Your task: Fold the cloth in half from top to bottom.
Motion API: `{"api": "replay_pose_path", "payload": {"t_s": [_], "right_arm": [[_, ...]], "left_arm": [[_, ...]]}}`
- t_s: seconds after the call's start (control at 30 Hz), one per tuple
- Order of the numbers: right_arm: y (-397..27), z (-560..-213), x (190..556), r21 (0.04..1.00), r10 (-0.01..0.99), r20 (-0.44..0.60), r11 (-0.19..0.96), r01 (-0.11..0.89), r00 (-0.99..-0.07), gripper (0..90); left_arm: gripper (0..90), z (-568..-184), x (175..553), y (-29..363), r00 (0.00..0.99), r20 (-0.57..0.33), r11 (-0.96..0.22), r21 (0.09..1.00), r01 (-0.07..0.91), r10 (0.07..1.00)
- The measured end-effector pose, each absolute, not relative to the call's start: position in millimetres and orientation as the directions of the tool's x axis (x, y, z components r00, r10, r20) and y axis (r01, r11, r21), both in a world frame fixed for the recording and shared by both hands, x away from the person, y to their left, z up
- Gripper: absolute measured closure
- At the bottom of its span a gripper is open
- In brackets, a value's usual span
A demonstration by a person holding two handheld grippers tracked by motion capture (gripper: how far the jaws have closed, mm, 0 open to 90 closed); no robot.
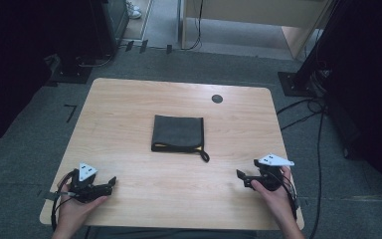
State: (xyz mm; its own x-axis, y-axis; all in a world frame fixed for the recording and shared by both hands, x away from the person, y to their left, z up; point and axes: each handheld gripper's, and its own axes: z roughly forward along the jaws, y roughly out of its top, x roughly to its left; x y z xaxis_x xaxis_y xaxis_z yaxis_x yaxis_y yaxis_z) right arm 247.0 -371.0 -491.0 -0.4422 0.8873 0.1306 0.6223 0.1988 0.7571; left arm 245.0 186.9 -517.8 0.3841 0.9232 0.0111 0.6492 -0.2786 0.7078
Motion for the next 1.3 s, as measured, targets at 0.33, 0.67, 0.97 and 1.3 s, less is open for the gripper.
{"api": "replay_pose_path", "payload": {"t_s": [0.33,0.67,0.97,1.3], "right_arm": [[-405.4,-505.9,226.6,0.728,0.923,0.114,0.174,0.663,-0.368,14.8],[-423.7,-517.3,207.9,0.72,0.937,0.133,0.133,0.681,-0.323,14.7],[-416.6,-522.1,197.8,0.718,0.947,0.058,0.18,0.672,-0.316,13.4],[-407.8,-526.4,201.4,0.707,0.964,0.026,0.168,0.687,-0.263,0.0]], "left_arm": [[12.9,-517.8,245.0,187.0,0.384,0.011,-0.278,0.708,0.649,0.923],[12.9,-517.7,244.9,187.1,0.385,0.011,-0.28,0.706,0.65,0.923],[12.9,-517.7,244.9,187.1,0.385,0.012,-0.28,0.706,0.65,0.923],[12.9,-517.8,245.0,187.2,0.386,0.012,-0.281,0.707,0.649,0.922]]}}
